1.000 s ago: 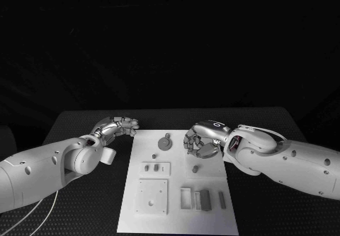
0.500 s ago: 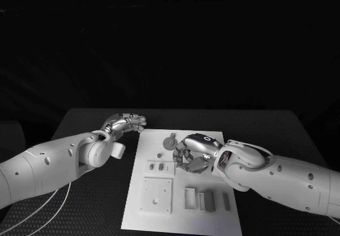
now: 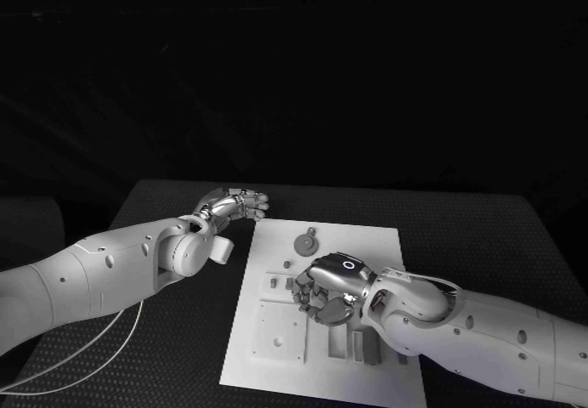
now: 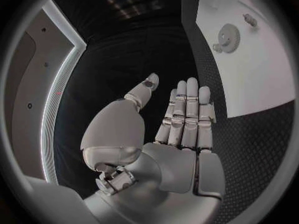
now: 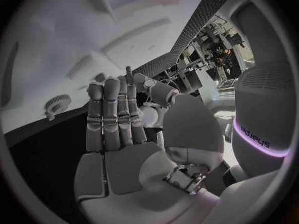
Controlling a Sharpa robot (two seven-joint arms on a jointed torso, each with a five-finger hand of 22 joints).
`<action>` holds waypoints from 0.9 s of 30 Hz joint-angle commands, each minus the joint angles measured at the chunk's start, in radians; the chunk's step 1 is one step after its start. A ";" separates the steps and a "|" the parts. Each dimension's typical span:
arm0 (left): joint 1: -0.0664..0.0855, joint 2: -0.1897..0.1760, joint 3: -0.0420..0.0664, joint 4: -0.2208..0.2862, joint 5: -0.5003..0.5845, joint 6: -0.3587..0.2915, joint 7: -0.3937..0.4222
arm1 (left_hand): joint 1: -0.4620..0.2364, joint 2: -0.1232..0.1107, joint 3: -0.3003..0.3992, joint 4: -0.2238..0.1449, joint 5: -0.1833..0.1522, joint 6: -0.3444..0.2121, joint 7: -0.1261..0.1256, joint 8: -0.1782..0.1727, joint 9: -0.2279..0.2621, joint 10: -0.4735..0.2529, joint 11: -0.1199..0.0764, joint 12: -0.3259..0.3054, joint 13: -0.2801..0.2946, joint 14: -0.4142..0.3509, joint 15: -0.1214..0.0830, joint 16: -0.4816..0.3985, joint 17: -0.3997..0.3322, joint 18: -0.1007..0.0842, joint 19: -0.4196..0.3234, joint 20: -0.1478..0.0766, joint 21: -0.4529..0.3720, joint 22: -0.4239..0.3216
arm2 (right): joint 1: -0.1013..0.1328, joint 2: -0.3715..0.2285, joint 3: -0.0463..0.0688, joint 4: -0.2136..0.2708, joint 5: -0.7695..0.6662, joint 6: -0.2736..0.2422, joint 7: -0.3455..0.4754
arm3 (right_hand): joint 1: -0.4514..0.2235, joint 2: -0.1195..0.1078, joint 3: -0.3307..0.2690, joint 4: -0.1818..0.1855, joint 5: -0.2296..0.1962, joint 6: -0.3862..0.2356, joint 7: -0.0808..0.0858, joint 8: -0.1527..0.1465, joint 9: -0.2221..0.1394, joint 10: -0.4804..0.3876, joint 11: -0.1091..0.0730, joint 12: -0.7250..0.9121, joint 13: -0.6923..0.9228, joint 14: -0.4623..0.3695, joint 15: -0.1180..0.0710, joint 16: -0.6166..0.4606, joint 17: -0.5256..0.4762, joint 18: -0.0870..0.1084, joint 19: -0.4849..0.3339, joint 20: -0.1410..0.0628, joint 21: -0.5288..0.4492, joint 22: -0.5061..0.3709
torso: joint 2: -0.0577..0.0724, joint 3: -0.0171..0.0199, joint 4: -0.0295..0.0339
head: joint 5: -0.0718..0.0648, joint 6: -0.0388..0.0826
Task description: Assemble the parts on the task board
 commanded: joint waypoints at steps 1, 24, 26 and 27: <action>0.001 0.003 0.001 -0.001 0.010 -0.005 0.015 | -0.010 -0.003 0.003 -0.003 0.001 0.000 0.007 0.007 -0.001 0.003 0.000 -0.001 -0.001 -0.008 0.001 -0.007 0.002 0.021 -0.003 0.006 -0.007 0.001 | -0.012 0.014 -0.001 -0.008 -0.061 -0.018 -0.004 | 0.017 0.008 -0.008 0.000 0.007 0.001 0.002 -0.003 0.001 0.008 -0.001 0.001 0.004 0.003 -0.007 0.004 0.001 0.045 0.004 -0.005 0.004 0.022 | -0.001 0.0008 -0.0002 | 0.007 -0.004; 0.001 -0.008 0.001 0.020 0.010 0.002 0.009 | -0.010 -0.003 0.004 -0.003 0.001 -0.002 0.011 0.007 -0.004 0.001 0.002 -0.004 -0.002 -0.012 0.004 -0.013 0.007 0.023 -0.007 0.010 -0.011 0.003 | -0.057 0.062 -0.005 -0.057 -0.104 0.015 -0.022 | 0.018 0.008 -0.008 0.001 0.002 0.001 0.002 -0.005 0.005 0.008 -0.001 -0.001 0.009 0.007 -0.009 0.009 0.003 0.045 0.007 -0.008 0.014 0.022 | 0.001 -0.0060 -0.0001 | 0.020 -0.017; 0.001 -0.010 0.001 0.022 0.010 0.002 0.009 | -0.010 -0.003 0.004 -0.003 0.001 -0.002 0.011 0.007 -0.004 0.001 0.003 -0.004 -0.002 -0.012 0.004 -0.014 0.007 0.023 -0.007 0.010 -0.011 0.004 | -0.057 0.062 -0.005 -0.059 -0.107 0.019 -0.024 | 0.017 0.008 -0.008 0.001 0.003 0.001 0.002 -0.005 0.005 0.008 -0.001 -0.001 0.010 0.007 -0.009 0.010 0.003 0.045 0.007 -0.008 0.014 0.022 | 0.002 -0.0044 -0.0017 | 0.018 -0.019; 0.001 -0.010 0.001 0.023 0.010 0.001 0.009 | -0.010 -0.003 0.004 -0.003 0.001 -0.002 0.011 0.007 -0.004 0.001 0.003 -0.004 -0.002 -0.012 0.004 -0.014 0.008 0.023 -0.007 0.010 -0.011 0.004 | -0.057 0.061 -0.005 -0.059 -0.107 0.021 -0.025 | 0.017 0.009 -0.008 0.001 0.003 0.001 0.002 -0.005 0.005 0.008 -0.001 -0.001 0.010 0.007 -0.009 0.010 0.003 0.045 0.007 -0.008 0.014 0.022 | 0.002 -0.0044 -0.0017 | 0.018 -0.019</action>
